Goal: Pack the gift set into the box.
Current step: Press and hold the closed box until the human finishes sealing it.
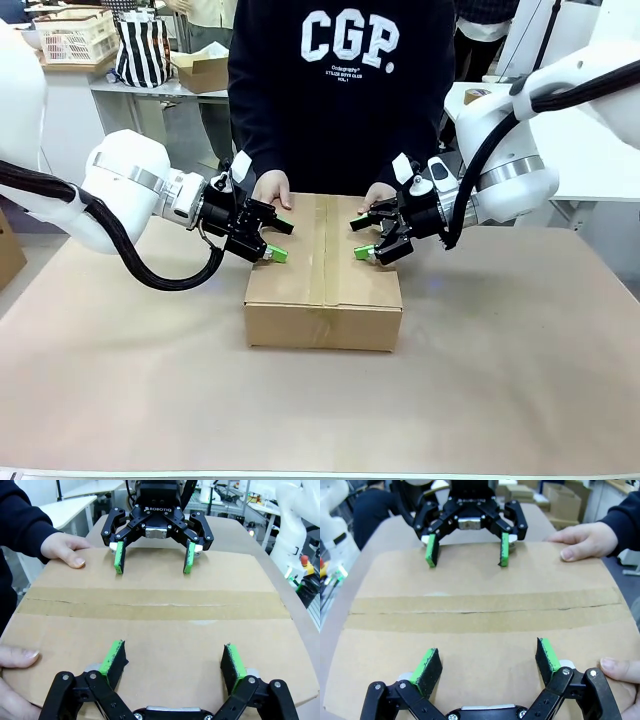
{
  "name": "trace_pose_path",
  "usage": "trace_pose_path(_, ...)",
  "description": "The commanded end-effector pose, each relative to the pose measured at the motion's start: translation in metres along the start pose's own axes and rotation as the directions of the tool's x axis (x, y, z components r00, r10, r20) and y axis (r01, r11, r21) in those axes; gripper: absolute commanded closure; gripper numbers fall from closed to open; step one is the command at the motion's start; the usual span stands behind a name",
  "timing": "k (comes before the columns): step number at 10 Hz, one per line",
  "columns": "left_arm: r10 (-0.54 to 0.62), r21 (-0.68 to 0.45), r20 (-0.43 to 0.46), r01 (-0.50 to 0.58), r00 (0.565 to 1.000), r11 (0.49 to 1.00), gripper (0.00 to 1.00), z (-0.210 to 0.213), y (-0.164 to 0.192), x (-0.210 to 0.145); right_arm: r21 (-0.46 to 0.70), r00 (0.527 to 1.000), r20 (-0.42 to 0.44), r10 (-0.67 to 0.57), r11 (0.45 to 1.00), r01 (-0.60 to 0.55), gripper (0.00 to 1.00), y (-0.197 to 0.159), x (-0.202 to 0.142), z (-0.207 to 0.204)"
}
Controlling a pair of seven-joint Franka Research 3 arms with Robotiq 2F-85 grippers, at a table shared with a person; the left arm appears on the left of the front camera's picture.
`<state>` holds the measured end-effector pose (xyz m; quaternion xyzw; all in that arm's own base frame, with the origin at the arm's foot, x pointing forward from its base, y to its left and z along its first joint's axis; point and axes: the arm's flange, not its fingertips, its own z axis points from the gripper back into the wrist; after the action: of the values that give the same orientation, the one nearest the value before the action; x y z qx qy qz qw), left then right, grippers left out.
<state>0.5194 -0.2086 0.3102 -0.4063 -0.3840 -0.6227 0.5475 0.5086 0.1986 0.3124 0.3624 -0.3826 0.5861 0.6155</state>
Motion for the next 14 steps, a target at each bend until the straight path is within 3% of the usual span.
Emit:
trace_pose_path(1, 0.003, 0.0, -0.004, -0.003, 1.0, 1.0, 0.0, -0.0004, -0.0008, -0.0028, -0.003, 1.0, -0.009, 0.0, 1.0, 0.0, 0.0, 0.0011, -0.0026, -0.001)
trace_pose_path(14, 0.003, 0.0, -0.004, -0.003, 1.0, 1.0, 0.0, -0.0004, -0.0008, -0.0028, -0.003, 1.0, -0.009, 0.0, 1.0, 0.0, 0.0, 0.0011, -0.0026, -0.001)
